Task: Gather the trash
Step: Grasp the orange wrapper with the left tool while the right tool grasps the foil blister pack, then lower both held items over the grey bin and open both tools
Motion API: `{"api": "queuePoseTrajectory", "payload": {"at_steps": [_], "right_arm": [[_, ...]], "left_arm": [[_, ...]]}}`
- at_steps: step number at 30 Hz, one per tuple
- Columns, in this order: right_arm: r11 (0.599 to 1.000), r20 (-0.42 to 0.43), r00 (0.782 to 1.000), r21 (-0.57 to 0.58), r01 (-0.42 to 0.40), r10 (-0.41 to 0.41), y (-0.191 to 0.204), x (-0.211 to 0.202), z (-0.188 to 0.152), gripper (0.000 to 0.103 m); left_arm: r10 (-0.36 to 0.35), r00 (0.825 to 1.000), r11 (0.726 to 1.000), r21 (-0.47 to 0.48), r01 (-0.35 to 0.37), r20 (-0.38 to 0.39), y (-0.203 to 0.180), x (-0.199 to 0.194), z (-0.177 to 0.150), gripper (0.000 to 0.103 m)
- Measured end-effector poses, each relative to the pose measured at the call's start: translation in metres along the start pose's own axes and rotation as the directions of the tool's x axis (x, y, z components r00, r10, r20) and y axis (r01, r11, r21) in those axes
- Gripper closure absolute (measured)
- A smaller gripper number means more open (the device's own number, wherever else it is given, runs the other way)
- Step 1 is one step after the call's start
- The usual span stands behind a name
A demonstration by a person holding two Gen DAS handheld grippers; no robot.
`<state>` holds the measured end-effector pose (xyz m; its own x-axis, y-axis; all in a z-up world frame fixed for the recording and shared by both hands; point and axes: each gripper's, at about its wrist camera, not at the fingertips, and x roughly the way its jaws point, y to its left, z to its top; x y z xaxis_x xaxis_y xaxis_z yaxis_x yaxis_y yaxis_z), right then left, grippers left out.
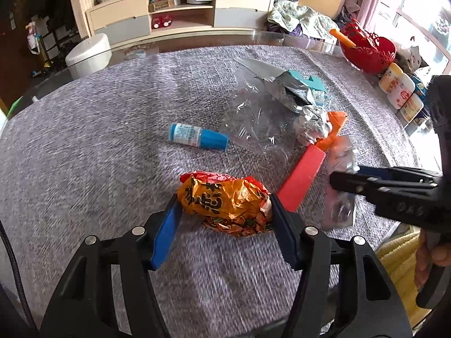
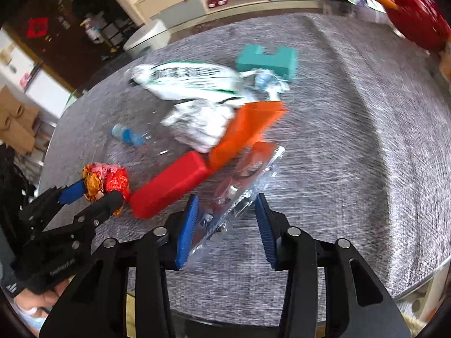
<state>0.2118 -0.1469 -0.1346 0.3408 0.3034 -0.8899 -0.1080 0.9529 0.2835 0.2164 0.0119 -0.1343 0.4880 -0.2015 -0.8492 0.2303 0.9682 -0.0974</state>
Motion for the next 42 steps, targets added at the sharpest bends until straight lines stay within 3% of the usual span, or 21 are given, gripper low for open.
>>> {"api": "queuePoseTrajectory", "payload": {"at_steps": [11,27,32,42], "right_arm": [[0.999,-0.001,1.000,-0.021,0.029,-0.029,-0.002,-0.028,-0.036,0.067],[0.998,0.094,0.995,-0.058,0.020,-0.014,0.000,-0.085,-0.104,0.068],[0.998,0.098,0.995,-0.063,0.014,-0.008,0.001,-0.085,-0.129,0.068],[0.999,0.049,0.999,-0.029,0.014,-0.012,-0.016,-0.065,-0.172,0.068]], "left_arm": [[0.024,0.998,0.999,-0.042,-0.022,0.056,0.003,-0.052,-0.032,0.045],[-0.048,0.994,0.998,-0.026,0.051,0.103,-0.045,-0.111,-0.106,0.045],[-0.058,0.994,0.998,-0.017,0.059,0.091,-0.057,-0.114,-0.132,0.045],[-0.094,0.996,0.995,-0.021,0.094,-0.001,-0.073,-0.081,-0.178,0.045]]}}
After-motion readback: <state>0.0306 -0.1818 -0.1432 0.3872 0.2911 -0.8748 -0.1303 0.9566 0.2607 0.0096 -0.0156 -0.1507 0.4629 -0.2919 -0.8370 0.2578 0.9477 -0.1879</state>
